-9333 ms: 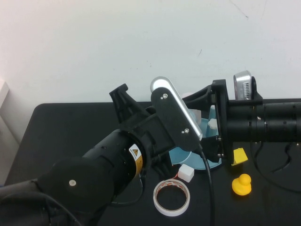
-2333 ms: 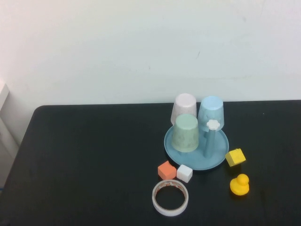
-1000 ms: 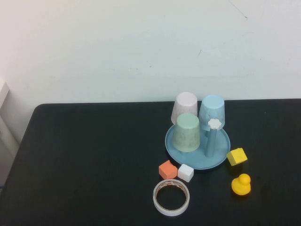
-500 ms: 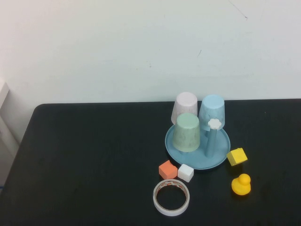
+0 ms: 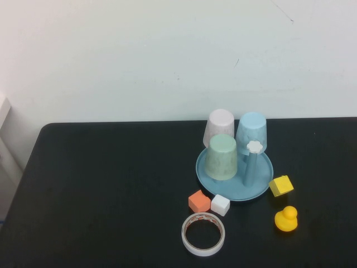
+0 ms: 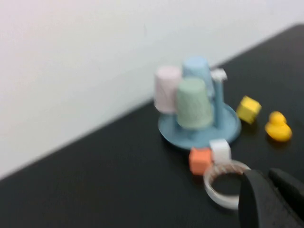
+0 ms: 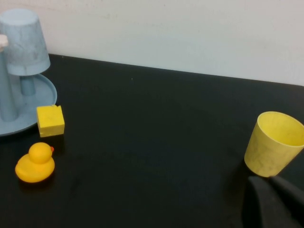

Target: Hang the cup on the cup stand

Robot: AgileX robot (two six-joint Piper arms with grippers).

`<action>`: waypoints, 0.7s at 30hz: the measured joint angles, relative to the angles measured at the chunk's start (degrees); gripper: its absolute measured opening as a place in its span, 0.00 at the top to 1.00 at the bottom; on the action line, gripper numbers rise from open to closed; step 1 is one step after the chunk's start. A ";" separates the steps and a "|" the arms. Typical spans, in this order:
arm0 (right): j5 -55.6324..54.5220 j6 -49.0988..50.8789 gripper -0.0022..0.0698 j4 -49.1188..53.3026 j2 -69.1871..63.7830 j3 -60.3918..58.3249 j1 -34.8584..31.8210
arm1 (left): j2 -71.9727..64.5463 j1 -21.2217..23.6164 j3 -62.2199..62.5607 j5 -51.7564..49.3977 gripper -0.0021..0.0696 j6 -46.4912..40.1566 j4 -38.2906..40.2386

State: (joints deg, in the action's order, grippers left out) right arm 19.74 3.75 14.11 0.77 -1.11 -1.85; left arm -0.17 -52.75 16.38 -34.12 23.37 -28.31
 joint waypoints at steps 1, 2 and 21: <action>0.00 0.00 0.97 0.00 0.00 0.00 0.00 | 0.45 2.92 -0.36 2.49 0.97 -0.72 0.15; 0.00 0.00 0.97 0.00 0.00 0.00 0.00 | 0.63 5.70 -0.49 3.59 0.97 -0.80 0.63; 0.08 0.00 0.97 0.00 0.00 0.00 0.00 | 1.11 54.48 -12.27 20.28 0.97 -18.51 26.99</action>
State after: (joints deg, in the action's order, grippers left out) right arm 19.82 3.75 14.11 0.77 -1.11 -1.85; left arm 0.94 1.73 4.11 -13.84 4.86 -1.32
